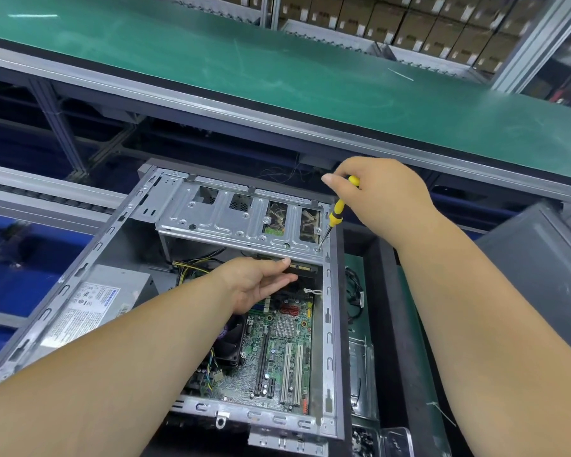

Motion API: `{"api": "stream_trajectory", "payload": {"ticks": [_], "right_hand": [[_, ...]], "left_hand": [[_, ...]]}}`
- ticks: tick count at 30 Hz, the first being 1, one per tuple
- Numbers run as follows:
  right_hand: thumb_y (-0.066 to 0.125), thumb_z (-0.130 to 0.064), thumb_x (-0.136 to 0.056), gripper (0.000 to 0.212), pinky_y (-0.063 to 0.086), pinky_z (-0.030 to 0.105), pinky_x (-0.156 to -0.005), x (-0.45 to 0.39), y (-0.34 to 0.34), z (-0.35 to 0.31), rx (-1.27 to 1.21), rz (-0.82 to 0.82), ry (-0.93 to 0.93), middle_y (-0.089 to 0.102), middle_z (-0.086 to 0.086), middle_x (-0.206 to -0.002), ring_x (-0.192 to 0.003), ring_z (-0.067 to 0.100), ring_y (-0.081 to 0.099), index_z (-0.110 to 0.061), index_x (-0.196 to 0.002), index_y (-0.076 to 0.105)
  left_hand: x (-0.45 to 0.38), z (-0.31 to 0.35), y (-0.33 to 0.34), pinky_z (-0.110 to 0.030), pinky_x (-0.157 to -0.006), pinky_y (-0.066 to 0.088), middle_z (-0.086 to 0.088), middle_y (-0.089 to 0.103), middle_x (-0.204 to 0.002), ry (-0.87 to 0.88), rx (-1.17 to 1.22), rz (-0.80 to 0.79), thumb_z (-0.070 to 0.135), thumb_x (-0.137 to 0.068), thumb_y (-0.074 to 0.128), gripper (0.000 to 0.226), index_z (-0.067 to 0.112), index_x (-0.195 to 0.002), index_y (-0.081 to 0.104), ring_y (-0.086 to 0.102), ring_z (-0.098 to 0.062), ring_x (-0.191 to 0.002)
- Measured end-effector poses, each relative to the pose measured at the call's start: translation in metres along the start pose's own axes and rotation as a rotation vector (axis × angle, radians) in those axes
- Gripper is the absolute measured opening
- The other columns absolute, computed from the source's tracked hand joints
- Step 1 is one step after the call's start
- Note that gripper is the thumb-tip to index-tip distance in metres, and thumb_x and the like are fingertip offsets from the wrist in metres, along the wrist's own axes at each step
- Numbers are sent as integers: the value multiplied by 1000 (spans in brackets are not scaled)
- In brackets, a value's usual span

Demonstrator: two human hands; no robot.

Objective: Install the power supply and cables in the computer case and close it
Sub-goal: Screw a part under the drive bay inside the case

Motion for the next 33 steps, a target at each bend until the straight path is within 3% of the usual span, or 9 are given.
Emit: {"api": "stream_trajectory", "payload": {"ticks": [2, 5, 7, 12, 17, 22, 27, 29, 33], "right_hand": [[37, -54, -97, 33, 37, 28, -57, 1, 3, -1, -28, -25, -12, 62, -12, -80, -79, 16, 55, -33, -96, 63], [46, -36, -91, 29, 37, 28, -62, 2, 2, -1, -109, -27, -25, 62, -11, -96, -87, 17, 53, -33, -116, 61], [49, -36, -92, 29, 36, 28, -61, 2, 1, 0, -96, -6, -18, 62, -11, -91, -85, 18, 54, -34, -120, 58], [44, -55, -92, 28, 40, 26, -57, 2, 3, 0, -19, -24, 15, 63, -13, -77, -78, 13, 57, -35, -92, 64], [51, -35, -90, 31, 35, 26, -58, 4, 2, 2, -107, -12, 9, 56, -11, -87, -84, 18, 52, -34, -119, 58], [41, -56, -95, 31, 44, 28, -59, 4, 4, 0, -4, -30, 37, 67, -14, -74, -77, 10, 58, -35, -92, 63], [46, -36, -91, 30, 39, 30, -64, 7, 3, -2, -108, -30, 4, 65, -11, -93, -85, 17, 55, -35, -118, 57], [47, -42, -95, 22, 38, 29, -61, 7, 2, -1, -61, -5, 16, 64, -11, -86, -81, 17, 55, -35, -110, 61], [38, -60, -94, 38, 40, 28, -57, 7, 2, -1, 7, -29, 16, 61, -8, -73, -72, 14, 55, -31, -85, 61]], "left_hand": [[0, 0, 0, -28, -71, 60, -22, 73, -90, -3, 3, -1, 1, -78, 73, 29, -8, -102, 60, 73, -27, -88], [0, 0, 0, -26, -68, 60, -21, 73, -90, -5, -1, -3, 1, -79, 73, 27, -8, -102, 60, 73, -26, -87], [-1, -1, -1, -25, -66, 60, -21, 73, -90, -8, 0, -6, 1, -80, 72, 26, -8, -101, 61, 73, -26, -87], [-1, -1, 0, -22, -59, 59, -22, 73, -90, -4, 7, -7, 1, -80, 72, 25, -8, -100, 61, 74, -26, -85], [-1, -1, -1, -22, -60, 59, -22, 73, -89, -10, 9, -10, 1, -79, 73, 26, -8, -100, 61, 73, -26, -87], [-1, -1, 0, -22, -59, 58, -21, 73, -89, -7, -1, -8, 2, -76, 74, 28, -8, -99, 62, 73, -26, -87], [-1, -1, 0, -23, -61, 59, -22, 73, -93, -9, 1, -5, 1, -79, 73, 26, -8, -100, 62, 73, -26, -87], [0, -1, 0, -23, -61, 59, -22, 73, -93, -9, 3, -5, 2, -78, 73, 27, -8, -100, 62, 73, -26, -87], [0, -1, 0, -23, -62, 59, -22, 73, -92, -12, -1, -7, 2, -77, 74, 28, -8, -100, 62, 73, -26, -87]]}}
Point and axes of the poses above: each hand's wrist, its own x-axis away from the middle knuckle, its own y-axis out of the palm, z = x × y, the point moved 8 cm from there along -x, towards the middle knuckle
